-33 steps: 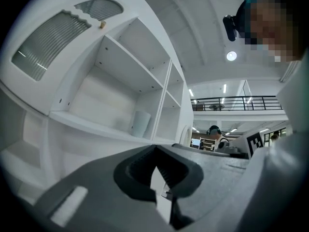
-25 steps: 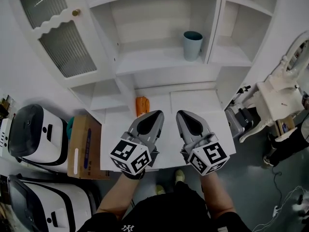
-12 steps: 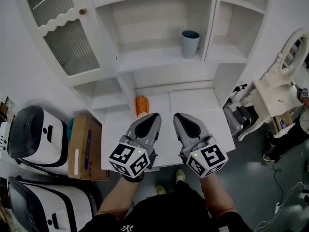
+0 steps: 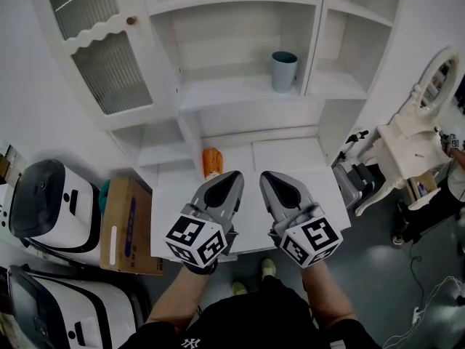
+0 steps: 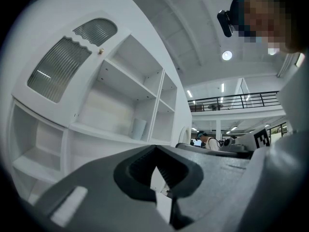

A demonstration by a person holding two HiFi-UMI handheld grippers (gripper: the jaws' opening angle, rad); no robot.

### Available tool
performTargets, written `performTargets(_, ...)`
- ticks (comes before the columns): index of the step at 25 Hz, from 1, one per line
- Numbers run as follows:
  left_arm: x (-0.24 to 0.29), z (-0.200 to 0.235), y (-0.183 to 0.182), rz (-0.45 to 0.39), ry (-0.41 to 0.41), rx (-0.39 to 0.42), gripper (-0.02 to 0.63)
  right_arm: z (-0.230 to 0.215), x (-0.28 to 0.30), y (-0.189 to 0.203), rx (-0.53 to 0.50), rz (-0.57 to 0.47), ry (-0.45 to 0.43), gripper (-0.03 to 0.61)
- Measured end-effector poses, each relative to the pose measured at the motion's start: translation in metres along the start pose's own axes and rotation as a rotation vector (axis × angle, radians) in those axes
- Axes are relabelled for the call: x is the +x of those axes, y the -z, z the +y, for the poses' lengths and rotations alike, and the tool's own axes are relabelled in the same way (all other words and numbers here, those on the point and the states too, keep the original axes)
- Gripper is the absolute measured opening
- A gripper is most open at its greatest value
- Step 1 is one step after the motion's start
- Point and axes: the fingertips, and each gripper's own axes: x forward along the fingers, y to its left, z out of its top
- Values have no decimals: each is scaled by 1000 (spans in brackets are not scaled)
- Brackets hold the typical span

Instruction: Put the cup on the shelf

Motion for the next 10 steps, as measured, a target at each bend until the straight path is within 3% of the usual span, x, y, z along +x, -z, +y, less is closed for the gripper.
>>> performTargets(10,4,-3,0,-4,9,-8,0,-3,-3,-2,-12,4,17,18)
